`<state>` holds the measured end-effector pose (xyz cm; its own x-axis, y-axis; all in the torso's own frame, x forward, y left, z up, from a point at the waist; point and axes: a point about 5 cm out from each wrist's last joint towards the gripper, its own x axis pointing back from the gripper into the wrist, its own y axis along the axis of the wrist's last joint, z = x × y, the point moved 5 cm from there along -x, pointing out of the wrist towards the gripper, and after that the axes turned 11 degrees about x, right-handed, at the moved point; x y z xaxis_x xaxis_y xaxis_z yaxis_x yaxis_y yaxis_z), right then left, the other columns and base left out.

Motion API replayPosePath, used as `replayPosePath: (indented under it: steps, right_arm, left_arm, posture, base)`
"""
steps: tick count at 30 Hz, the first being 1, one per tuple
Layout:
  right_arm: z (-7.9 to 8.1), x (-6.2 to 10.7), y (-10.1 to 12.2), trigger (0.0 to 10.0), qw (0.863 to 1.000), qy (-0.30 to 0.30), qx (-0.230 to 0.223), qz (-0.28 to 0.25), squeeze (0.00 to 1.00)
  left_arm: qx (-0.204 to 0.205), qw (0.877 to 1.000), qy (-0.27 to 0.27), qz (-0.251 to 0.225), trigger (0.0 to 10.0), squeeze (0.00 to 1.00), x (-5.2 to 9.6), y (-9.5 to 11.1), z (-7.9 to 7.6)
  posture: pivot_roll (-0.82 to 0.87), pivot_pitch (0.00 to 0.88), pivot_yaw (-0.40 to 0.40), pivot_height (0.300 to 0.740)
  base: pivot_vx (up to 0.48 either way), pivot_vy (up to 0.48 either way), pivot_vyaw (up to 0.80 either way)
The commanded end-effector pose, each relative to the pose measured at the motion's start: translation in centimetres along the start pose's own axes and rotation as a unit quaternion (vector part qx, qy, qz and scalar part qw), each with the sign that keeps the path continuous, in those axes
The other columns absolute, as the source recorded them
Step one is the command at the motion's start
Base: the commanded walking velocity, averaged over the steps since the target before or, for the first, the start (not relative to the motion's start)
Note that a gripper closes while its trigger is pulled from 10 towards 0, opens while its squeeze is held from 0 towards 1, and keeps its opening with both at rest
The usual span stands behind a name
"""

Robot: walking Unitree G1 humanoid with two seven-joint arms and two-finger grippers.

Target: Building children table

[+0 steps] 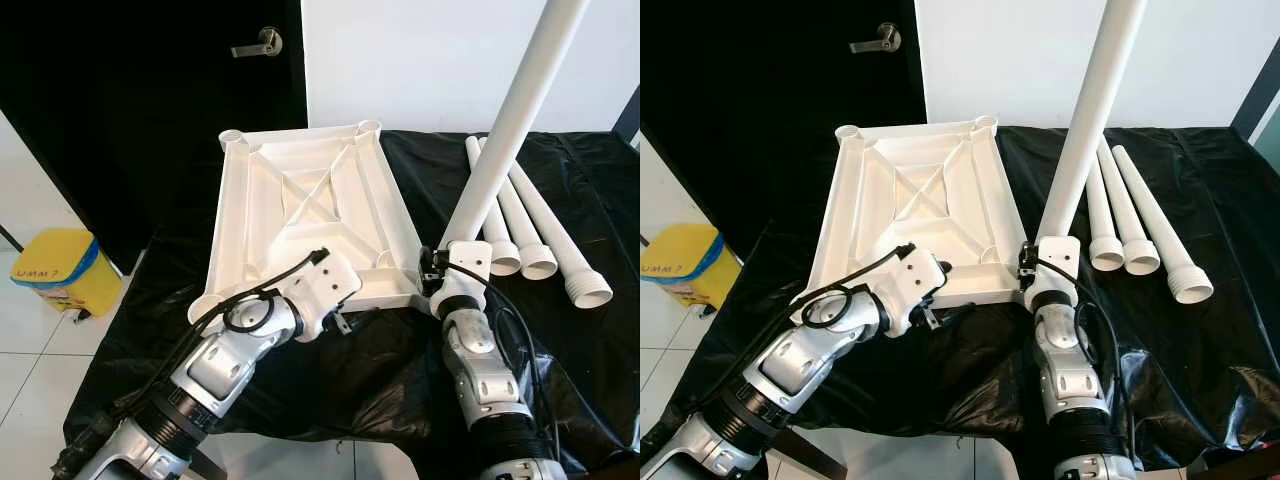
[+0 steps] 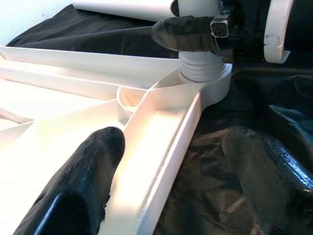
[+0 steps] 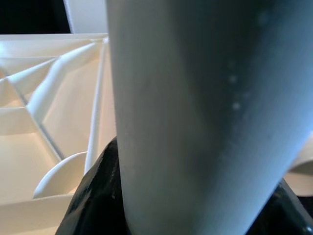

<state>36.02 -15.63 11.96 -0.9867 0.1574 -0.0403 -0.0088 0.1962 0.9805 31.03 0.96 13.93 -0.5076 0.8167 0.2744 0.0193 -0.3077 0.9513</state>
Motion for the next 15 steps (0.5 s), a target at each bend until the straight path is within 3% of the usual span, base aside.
replayPosePath:
  steps: [1, 7, 8, 9, 15]
  right_arm:
    - [0.1, 0.6, -2.1, 10.0, 0.999, -0.008, 0.002, 0.046, 0.00]
    - [-0.1, 0.6, -1.8, 10.0, 0.999, -0.003, 0.008, 0.036, 0.00]
    - [-0.2, 0.6, -1.9, 10.0, 0.999, -0.005, 0.010, 0.036, 0.35]
    - [-0.3, 0.7, -1.8, 10.0, 0.999, -0.002, 0.011, 0.032, 1.00]
    - [-0.3, 1.5, -1.5, 10.0, 1.000, 0.018, 0.018, 0.012, 1.00]
  left_arm:
    - [0.002, 1.000, -0.018, 0.009, 10.0, 0.00, 0.0, -0.1, 0.2]
    - [0.026, 0.999, 0.016, 0.023, 10.0, 0.00, -0.6, -0.6, 1.7]
    - [0.029, 0.999, 0.022, 0.026, 10.0, 0.00, -0.7, -0.8, 2.0]
    - [0.032, 0.999, 0.030, 0.031, 10.0, 0.00, -0.9, -1.0, 2.3]
    - [0.034, 0.997, 0.055, 0.049, 10.0, 0.00, -1.9, -1.3, 3.8]
  posture:
    - [-0.21, 0.024, 0.037, 0.740]
    - [-0.21, 0.024, 0.038, 0.740]
    - [-0.21, 0.024, 0.038, 0.740]
    - [-0.21, 0.025, 0.040, 0.740]
    - [-0.21, 0.025, 0.040, 0.740]
  base:
    - [0.000, 0.000, 0.00]
    - [0.000, 0.000, 0.00]
    - [0.000, 0.000, 0.00]
    - [0.000, 0.000, 0.00]
    - [0.000, 0.000, 0.00]
